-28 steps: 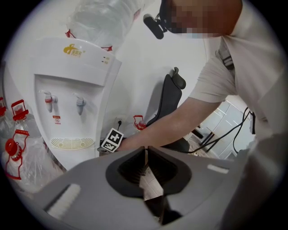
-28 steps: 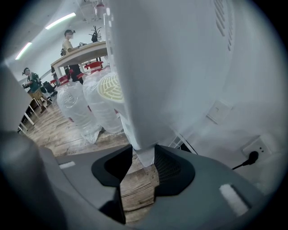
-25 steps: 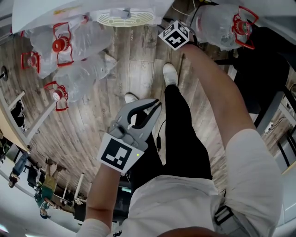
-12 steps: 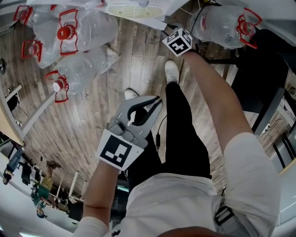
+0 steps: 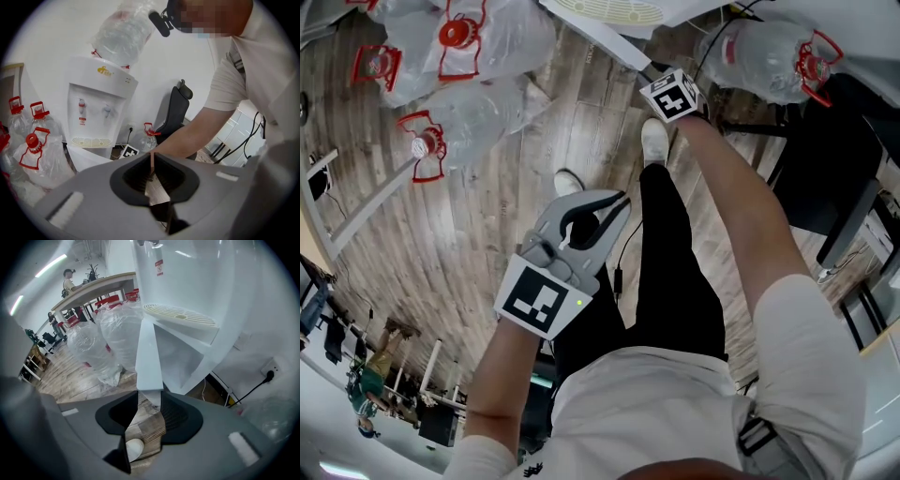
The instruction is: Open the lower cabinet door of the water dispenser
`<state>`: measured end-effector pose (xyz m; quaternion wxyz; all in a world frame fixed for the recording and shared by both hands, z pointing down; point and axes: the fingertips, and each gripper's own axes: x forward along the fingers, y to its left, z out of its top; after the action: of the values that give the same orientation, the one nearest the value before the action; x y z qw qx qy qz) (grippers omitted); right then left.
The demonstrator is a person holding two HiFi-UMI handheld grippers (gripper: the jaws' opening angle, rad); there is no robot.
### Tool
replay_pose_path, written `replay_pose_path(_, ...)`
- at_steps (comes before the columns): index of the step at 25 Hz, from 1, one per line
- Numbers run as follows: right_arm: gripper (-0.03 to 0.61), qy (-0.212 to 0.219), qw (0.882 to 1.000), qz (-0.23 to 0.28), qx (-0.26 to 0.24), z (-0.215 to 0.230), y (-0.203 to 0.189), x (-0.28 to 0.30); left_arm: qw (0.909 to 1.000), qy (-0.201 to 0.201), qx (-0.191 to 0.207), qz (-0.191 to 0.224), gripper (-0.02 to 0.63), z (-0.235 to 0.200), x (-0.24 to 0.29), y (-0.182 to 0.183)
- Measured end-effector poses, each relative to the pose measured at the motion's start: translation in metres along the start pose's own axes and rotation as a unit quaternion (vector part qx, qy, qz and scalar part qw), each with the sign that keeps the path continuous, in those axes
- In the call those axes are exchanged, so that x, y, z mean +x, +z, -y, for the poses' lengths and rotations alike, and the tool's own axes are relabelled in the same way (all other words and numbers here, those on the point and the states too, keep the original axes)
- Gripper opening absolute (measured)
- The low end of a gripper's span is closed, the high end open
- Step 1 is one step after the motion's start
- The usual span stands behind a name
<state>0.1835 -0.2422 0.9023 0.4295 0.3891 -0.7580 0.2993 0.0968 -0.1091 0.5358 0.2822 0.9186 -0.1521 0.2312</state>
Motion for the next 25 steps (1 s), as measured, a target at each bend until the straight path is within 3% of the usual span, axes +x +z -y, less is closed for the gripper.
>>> replay_pose_path(13,0.149,0.022,0.999,-0.03,-0.018,-0.08,-0.007,0.01,0.9993,0.022,-0.01,0.029,0.058,-0.01,-0.061,-0.025)
replay_pose_path(25,0.149,0.038,0.996,-0.045,-0.062,-0.148,0.01,0.025,0.9967,0.056,-0.025,0.052,0.058,-0.025,-0.121,-0.056)
